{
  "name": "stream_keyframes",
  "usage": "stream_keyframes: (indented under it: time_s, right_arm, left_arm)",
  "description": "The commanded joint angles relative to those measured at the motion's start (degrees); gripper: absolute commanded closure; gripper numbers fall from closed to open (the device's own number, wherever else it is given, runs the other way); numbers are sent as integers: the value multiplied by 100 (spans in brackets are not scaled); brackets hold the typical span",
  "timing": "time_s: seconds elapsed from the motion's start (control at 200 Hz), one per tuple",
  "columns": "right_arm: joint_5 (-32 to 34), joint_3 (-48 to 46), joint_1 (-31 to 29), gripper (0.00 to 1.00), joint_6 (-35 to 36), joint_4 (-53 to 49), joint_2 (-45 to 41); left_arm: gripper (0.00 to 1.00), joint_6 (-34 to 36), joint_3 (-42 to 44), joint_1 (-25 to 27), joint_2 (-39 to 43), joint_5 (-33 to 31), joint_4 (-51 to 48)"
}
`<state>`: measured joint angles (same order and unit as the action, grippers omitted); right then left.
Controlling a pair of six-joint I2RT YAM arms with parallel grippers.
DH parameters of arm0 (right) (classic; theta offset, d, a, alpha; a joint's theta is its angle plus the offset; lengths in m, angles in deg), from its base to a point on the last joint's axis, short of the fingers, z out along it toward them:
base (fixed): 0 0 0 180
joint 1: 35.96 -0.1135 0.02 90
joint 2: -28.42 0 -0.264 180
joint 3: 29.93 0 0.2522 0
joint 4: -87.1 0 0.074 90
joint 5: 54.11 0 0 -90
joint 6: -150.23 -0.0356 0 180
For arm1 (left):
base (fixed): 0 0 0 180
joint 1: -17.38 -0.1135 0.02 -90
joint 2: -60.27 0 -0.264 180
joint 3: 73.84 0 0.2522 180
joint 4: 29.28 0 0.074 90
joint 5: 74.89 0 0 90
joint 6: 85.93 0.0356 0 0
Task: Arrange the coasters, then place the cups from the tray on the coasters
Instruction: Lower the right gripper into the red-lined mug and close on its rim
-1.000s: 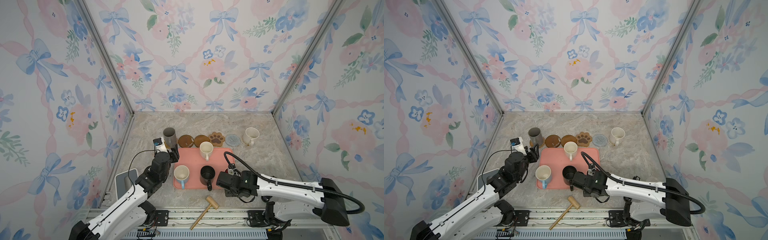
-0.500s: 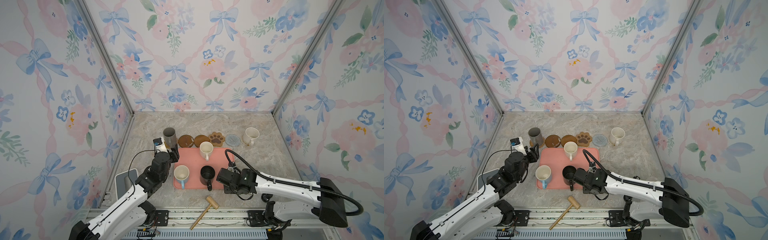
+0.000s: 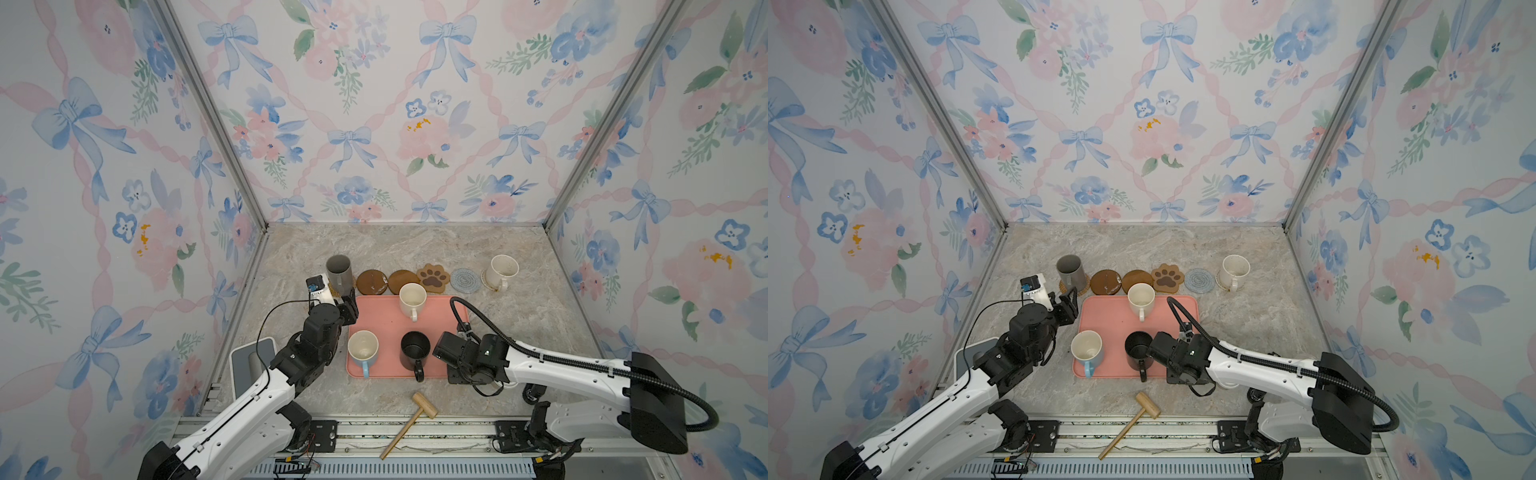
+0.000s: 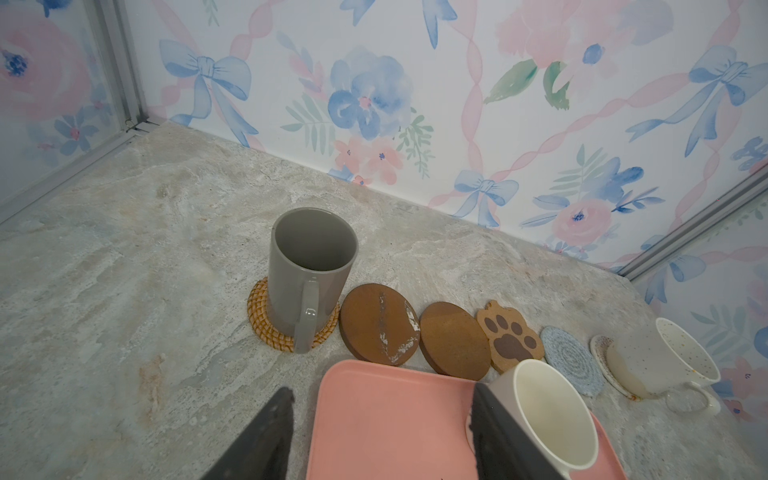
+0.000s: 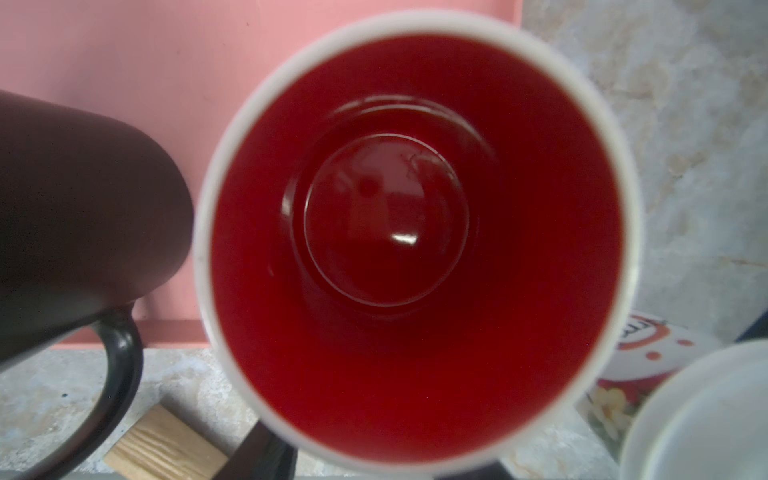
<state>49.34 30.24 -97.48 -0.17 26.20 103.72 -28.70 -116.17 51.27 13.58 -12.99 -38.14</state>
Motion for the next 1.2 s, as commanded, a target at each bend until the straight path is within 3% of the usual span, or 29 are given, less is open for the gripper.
stream_keyframes:
  time_s: [0.0, 0.795, 1.195]
  right_arm:
    - [-3, -79, 112, 51, 101, 63, 56]
    - [-94, -291, 316, 68, 108, 372, 71]
    - [-77, -269, 316, 88, 72, 231, 96]
  left_arm:
    - [36, 166, -14, 21, -6, -90, 28]
    - [36, 175, -20, 21, -6, -113, -13]
    - [36, 173, -11, 31, 3, -118, -15]
